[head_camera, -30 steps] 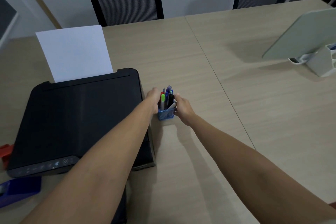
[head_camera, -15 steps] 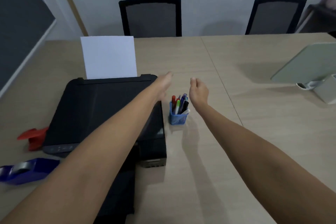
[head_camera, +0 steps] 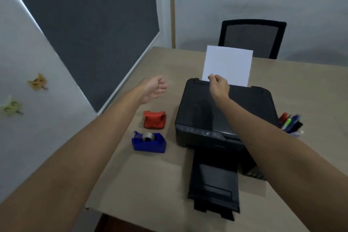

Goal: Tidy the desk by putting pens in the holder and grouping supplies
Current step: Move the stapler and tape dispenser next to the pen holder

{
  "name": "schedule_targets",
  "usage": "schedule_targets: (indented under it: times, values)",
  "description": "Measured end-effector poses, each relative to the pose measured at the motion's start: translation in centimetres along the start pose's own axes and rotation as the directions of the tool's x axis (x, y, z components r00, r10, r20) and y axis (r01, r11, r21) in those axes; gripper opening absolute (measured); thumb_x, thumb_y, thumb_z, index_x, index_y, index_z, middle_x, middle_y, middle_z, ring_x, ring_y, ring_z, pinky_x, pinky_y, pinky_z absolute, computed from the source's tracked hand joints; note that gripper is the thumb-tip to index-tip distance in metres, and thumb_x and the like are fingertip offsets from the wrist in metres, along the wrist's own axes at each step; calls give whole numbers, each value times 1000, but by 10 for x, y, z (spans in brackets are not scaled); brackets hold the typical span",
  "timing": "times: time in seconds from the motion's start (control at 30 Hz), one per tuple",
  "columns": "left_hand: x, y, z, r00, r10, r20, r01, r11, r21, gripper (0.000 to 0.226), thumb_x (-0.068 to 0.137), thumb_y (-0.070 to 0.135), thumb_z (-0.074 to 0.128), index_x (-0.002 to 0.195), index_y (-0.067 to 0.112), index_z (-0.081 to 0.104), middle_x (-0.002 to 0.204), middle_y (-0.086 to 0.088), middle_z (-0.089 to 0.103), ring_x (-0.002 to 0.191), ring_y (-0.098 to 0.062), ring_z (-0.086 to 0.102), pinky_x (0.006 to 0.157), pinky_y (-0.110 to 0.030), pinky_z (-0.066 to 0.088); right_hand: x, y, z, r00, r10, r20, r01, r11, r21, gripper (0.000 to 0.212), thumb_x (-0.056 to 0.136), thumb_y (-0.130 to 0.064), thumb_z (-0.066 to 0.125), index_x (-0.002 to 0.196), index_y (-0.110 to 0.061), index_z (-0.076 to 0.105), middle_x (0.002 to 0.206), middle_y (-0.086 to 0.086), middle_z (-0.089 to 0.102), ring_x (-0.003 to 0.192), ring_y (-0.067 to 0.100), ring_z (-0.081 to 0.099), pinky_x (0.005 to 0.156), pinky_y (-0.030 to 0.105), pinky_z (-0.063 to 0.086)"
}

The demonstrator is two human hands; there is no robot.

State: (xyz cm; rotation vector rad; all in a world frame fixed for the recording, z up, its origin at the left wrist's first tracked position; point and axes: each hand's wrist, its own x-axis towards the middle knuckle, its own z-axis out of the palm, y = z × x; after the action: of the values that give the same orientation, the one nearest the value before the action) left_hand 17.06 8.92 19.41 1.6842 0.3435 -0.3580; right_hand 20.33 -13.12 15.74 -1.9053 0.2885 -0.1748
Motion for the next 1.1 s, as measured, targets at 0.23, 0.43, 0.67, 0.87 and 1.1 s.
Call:
schedule_targets:
  times: [0.23, 0.43, 0.67, 0.87, 1.1]
  values:
    - [-3, -115, -127, 979, -137, -154, 163, 972, 172, 40, 99, 16, 41, 137, 7, 50, 133, -9, 58, 115, -24, 57, 94, -33, 37, -62, -22, 132, 984, 25, 178, -8, 995, -97, 37, 99, -27, 42, 118, -4, 64, 117, 15, 67, 111, 30, 60, 93, 35, 45]
    - [14, -213, -132, 975, -208, 85, 175, 941, 289, 48, 78, -6, 64, 125, 0, 52, 118, -16, 55, 101, -25, 59, 71, -17, 50, -70, 28, 200, 892, 350, 286, -253, 910, -327, 31, 96, -20, 48, 114, 0, 63, 116, 16, 65, 107, 30, 61, 94, 37, 49]
    - [52, -275, -141, 987, 24, 157, -77, 936, 344, 68, 45, 15, 84, 106, 30, 58, 101, -1, 70, 86, -1, 65, 74, -14, 52, -52, 58, 248, 742, 619, 258, -589, 785, -191, 45, 101, -29, 41, 136, 1, 41, 132, 18, 52, 121, 31, 52, 100, 36, 43]
    - [56, -279, -143, 978, 130, 166, -182, 919, 351, 50, 51, 19, 88, 94, 17, 63, 85, -10, 73, 73, -11, 62, 68, -33, 54, -29, 74, 268, 682, 680, 269, -715, 697, 52, 46, 91, -26, 61, 129, -8, 45, 123, 14, 58, 110, 32, 60, 95, 42, 52]
    - [6, -296, -156, 995, 73, 67, -83, 981, 175, 43, 54, 5, 88, 89, 11, 64, 78, 0, 70, 73, -7, 63, 64, -22, 50, -54, 44, 253, 666, 682, 304, -735, 670, 106, 40, 98, -13, 49, 136, -6, 41, 133, 15, 52, 125, 33, 52, 99, 47, 45]
